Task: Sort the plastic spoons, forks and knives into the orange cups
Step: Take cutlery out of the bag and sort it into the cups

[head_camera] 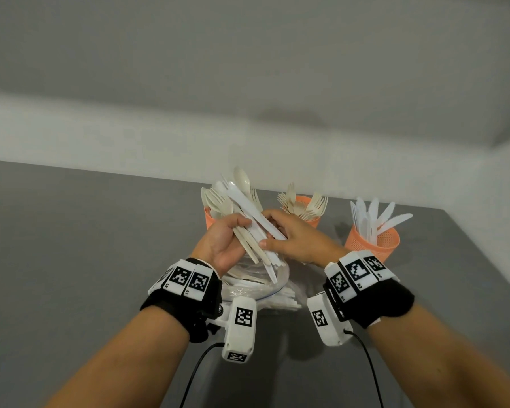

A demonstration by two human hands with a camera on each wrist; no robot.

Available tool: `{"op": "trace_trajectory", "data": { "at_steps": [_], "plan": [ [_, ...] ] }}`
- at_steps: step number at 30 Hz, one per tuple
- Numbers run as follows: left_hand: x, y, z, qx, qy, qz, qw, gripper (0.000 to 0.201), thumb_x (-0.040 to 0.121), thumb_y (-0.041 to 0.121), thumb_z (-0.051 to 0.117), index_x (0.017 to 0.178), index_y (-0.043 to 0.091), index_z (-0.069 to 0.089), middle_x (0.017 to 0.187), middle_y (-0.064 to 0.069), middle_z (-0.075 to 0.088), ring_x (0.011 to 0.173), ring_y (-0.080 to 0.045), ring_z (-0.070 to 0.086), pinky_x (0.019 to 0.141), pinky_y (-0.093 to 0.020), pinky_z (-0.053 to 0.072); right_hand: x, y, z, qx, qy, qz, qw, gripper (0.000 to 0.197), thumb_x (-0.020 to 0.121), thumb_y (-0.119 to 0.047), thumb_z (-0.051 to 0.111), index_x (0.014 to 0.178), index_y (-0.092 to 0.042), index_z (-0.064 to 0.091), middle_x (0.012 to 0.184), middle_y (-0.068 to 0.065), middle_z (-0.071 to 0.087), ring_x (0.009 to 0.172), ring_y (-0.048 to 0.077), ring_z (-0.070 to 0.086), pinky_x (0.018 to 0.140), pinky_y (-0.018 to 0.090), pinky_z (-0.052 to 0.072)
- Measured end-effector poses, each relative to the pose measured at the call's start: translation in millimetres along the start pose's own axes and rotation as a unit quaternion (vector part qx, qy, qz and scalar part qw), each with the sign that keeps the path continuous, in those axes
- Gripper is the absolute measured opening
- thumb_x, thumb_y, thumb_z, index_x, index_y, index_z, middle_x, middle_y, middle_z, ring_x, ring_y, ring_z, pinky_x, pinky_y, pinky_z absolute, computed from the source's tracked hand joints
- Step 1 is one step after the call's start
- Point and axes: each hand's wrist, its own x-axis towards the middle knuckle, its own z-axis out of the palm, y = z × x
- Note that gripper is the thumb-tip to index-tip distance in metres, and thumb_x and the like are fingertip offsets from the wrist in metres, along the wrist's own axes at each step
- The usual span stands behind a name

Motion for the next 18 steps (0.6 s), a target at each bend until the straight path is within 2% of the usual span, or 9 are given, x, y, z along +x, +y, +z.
{"op": "trace_trajectory", "data": {
  "at_steps": [2,5,8,11,13,16,18],
  "plan": [
    [1.1,-0.6,-2.0,0.001,0.002,0.001,1.000,0.036,0.083,-0.004,0.031,0.114,-0.003,0.050,0.093,-0.020,0.068,0.083,-0.030,0.070,0.073,-0.039,0.059,-0.4,-0.1,-0.2,0.008,-0.006,0.010,1.000,0.043,0.085,-0.012,0.064,0.124,-0.012,0.047,0.105,0.002,0.059,0.097,0.019,0.058,0.087,0.032,0.048],
    [3.7,-2.2,-1.9,0.008,0.009,-0.005,1.000,0.035,0.083,-0.006,0.031,0.108,-0.002,0.055,0.091,-0.019,0.069,0.081,-0.030,0.070,0.072,-0.040,0.059,0.3,-3.2,3.0,-0.048,0.019,0.003,0.999,0.039,0.083,-0.015,0.064,0.119,-0.011,0.048,0.096,-0.002,0.055,0.083,0.014,0.053,0.069,0.018,0.041],
    [5.4,-4.8,1.7,0.018,0.007,0.001,1.000,0.032,0.086,-0.008,0.031,0.102,-0.002,0.058,0.087,-0.018,0.070,0.078,-0.028,0.071,0.073,-0.040,0.058,4.2,-4.0,5.6,-0.108,0.036,0.009,0.994,0.023,0.083,-0.018,0.061,0.099,-0.014,0.046,0.078,-0.005,0.048,0.067,0.009,0.046,0.055,0.018,0.032],
    [6.2,-7.9,5.4,0.024,0.006,0.016,1.000,0.029,0.088,-0.009,0.033,0.101,-0.001,0.058,0.086,-0.016,0.070,0.078,-0.025,0.071,0.076,-0.037,0.057,7.0,-1.7,6.0,-0.123,0.038,0.030,0.991,0.019,0.084,-0.018,0.057,0.092,-0.014,0.041,0.072,-0.007,0.043,0.063,0.009,0.043,0.053,0.021,0.030],
    [7.6,-8.8,4.8,0.026,0.011,0.016,0.999,0.031,0.086,-0.010,0.032,0.106,-0.001,0.055,0.093,-0.018,0.067,0.083,-0.027,0.069,0.079,-0.038,0.056,6.4,0.3,6.5,-0.116,0.040,0.026,0.992,0.018,0.085,-0.019,0.056,0.092,-0.014,0.041,0.075,-0.003,0.045,0.065,0.010,0.044,0.055,0.024,0.031],
    [9.8,-9.0,4.4,0.038,0.018,-0.007,0.999,0.034,0.085,-0.009,0.032,0.113,-0.005,0.051,0.103,-0.023,0.061,0.088,-0.032,0.066,0.079,-0.042,0.056,3.5,2.3,4.4,-0.112,0.035,0.026,0.993,0.027,0.087,-0.028,0.059,0.100,-0.008,0.047,0.090,0.004,0.049,0.076,0.017,0.049,0.062,0.026,0.038],
    [10.1,-9.7,6.8,0.046,0.015,-0.009,0.999,0.033,0.085,-0.009,0.033,0.110,-0.005,0.053,0.102,-0.023,0.062,0.085,-0.031,0.067,0.079,-0.042,0.056,2.2,1.8,1.0,-0.118,0.025,0.040,0.992,0.033,0.088,-0.030,0.060,0.106,-0.004,0.048,0.092,0.007,0.052,0.080,0.020,0.051,0.064,0.027,0.039]
  ]
}}
